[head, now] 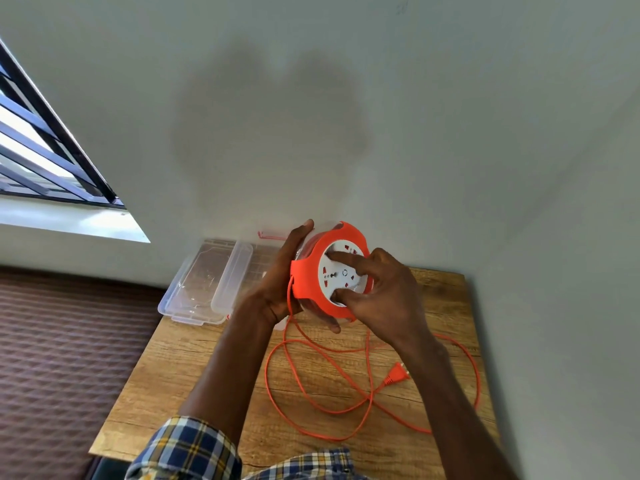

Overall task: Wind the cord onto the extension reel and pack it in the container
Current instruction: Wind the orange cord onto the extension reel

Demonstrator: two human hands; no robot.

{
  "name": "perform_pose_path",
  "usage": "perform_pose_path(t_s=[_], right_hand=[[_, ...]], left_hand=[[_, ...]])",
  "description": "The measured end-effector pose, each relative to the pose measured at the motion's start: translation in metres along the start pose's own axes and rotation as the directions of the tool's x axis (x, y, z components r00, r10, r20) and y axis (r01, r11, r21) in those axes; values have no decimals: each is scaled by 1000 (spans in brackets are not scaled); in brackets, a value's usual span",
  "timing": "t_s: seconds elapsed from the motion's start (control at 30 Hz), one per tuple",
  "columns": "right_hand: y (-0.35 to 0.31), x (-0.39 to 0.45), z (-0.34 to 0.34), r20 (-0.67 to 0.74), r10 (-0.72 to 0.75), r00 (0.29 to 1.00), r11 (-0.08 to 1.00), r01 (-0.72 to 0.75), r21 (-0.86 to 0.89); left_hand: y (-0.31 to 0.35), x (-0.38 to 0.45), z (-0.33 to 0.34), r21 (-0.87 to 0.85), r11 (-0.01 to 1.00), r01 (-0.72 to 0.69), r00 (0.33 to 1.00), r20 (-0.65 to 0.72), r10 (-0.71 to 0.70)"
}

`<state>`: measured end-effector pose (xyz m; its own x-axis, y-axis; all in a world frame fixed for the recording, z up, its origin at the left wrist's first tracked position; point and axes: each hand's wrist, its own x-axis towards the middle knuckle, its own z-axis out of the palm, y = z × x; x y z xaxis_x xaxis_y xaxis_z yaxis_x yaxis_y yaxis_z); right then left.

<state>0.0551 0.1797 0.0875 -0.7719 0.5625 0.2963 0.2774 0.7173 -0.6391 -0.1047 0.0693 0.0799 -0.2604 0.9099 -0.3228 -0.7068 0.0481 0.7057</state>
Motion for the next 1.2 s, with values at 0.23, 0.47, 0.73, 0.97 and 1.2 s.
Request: perform_pose_path(t_s=[0.23, 0.47, 0.73, 0.97, 1.2], right_hand=[[-19, 0, 9, -193, 244, 950, 960, -208, 190], [10, 1, -13, -31, -73, 997, 997, 73, 27], [19, -3, -12, 141, -252, 957, 968, 252, 23], [15, -5, -6, 172, -277, 945, 960, 280, 12], [16, -9, 3, 131, -209, 969, 978, 209, 18]], left_hand=[[-1, 1, 9, -39, 999, -33, 998, 46, 35], [4, -3, -5, -35, 999, 39, 996, 85, -36], [3, -12, -10, -67, 986, 151, 972, 191, -136], [1, -12, -14, -62, 983, 171, 975, 155, -160], [-2, -9, -20, -26, 991, 131, 987, 98, -128]])
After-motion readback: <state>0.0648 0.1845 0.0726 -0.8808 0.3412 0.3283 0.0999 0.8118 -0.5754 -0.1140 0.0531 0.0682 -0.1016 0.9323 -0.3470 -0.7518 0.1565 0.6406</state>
